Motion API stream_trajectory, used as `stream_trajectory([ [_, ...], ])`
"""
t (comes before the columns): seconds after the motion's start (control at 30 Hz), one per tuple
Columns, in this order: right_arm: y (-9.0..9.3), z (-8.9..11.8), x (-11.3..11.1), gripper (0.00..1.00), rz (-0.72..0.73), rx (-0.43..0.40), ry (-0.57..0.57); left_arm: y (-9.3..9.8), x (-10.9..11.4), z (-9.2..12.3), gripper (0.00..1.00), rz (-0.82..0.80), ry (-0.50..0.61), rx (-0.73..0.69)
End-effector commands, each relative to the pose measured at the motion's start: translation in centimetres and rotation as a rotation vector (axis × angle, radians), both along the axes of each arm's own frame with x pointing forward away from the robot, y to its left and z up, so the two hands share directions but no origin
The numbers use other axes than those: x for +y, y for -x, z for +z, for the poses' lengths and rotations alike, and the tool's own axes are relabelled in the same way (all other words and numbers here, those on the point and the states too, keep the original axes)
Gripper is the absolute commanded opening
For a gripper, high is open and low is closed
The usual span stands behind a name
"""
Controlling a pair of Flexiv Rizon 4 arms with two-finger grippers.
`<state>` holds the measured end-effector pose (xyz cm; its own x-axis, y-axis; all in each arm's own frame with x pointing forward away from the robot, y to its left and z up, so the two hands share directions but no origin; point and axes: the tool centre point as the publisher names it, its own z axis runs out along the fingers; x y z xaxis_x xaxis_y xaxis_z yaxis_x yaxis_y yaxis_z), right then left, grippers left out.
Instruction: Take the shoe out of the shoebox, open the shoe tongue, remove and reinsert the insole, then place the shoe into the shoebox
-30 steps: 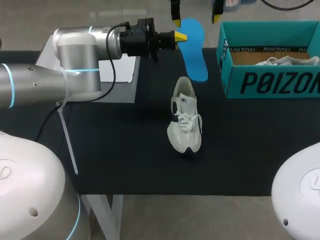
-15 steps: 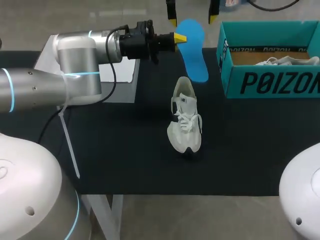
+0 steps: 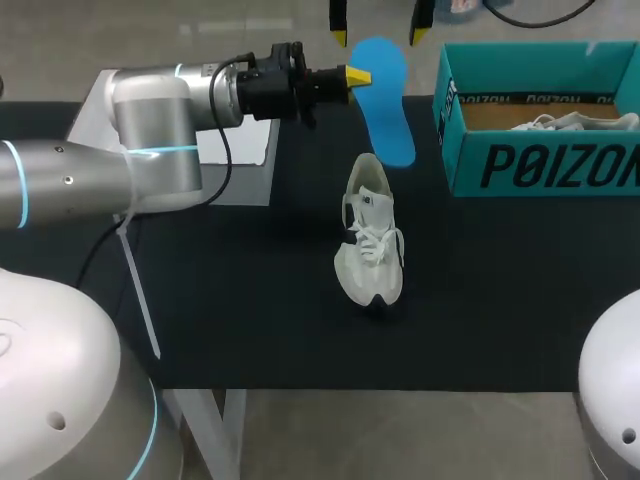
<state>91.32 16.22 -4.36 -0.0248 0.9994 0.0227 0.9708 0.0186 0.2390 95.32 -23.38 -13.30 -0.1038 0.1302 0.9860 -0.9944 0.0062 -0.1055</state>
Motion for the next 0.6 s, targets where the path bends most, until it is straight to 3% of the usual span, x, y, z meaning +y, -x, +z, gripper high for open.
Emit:
stream_trajectory([
  [0.03,0.2,-0.4,-2.5,1.0,0.078,-0.047,-0.258,0.1,0.6,0.1,0.0,0.017,0.002,-0.015],
  [0.33,0.0,0.4,-5.1,1.0,0.218,-0.118,-0.603,-0.2,1.7,1.2,0.0,0.019,-0.012,-0.044],
  [0.6,0.0,0.6,-5.3,1.0,0.229,-0.121,-0.616,-0.1,1.6,1.3,0.0,0.008,-0.024,-0.047],
])
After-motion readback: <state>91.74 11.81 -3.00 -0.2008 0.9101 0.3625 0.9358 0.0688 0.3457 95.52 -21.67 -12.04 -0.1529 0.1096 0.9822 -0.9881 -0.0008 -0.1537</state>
